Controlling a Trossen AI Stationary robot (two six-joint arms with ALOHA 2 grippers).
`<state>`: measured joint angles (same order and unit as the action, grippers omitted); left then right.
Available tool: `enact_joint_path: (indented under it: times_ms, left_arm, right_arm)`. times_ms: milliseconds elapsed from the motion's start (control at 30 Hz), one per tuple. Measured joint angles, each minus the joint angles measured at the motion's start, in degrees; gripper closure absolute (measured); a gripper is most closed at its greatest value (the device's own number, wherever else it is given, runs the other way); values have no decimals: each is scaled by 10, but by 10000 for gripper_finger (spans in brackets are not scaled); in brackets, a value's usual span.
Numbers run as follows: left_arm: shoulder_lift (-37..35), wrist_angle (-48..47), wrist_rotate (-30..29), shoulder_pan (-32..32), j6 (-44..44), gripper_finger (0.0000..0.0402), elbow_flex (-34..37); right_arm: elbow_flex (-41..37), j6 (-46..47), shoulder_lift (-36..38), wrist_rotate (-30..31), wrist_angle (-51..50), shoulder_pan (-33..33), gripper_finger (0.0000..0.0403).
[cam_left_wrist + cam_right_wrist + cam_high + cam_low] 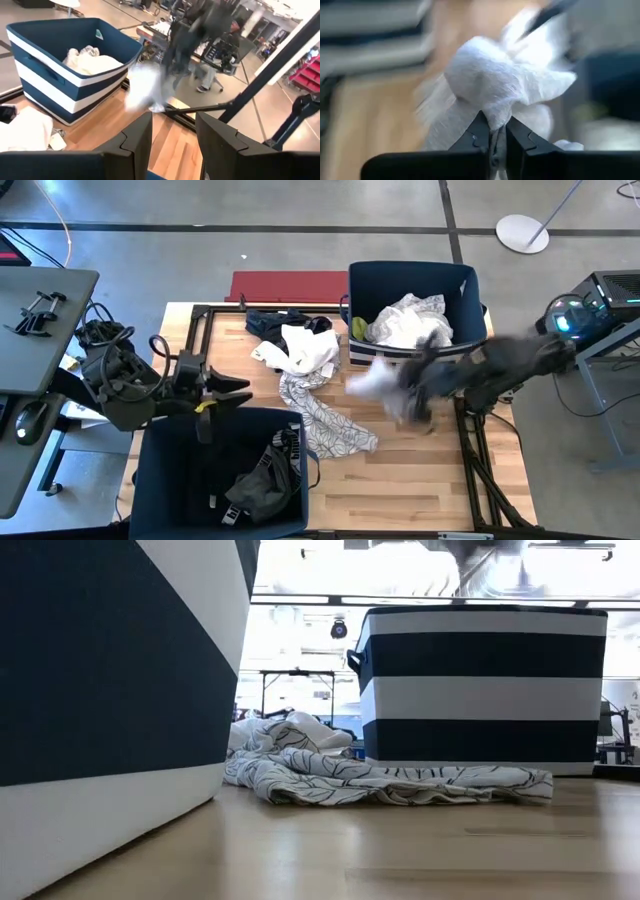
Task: Sort clothes
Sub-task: Put the gray underwear into the top blue laundry bin
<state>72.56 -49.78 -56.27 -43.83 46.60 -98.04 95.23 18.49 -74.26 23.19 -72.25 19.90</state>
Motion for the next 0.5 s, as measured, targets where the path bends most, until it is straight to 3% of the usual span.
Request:
enact_joint_path:
  times_ms: [167, 267, 333, 500]
  left_arm:
    - [16, 0, -3, 0, 1, 264, 0]
    - [29, 1, -5, 0, 1, 264, 0]
    - [37, 1, -6, 0, 1, 264, 0]
    - [47, 1, -14, 0, 1, 264, 0]
  right_arm:
    - [183, -130, 2, 284, -12, -41, 396]
    - [229, -226, 2, 368, 37, -97, 396]
    - [239, -270, 2, 334, 62, -155, 396]
    - [216, -290, -13, 129, 64, -329, 396]
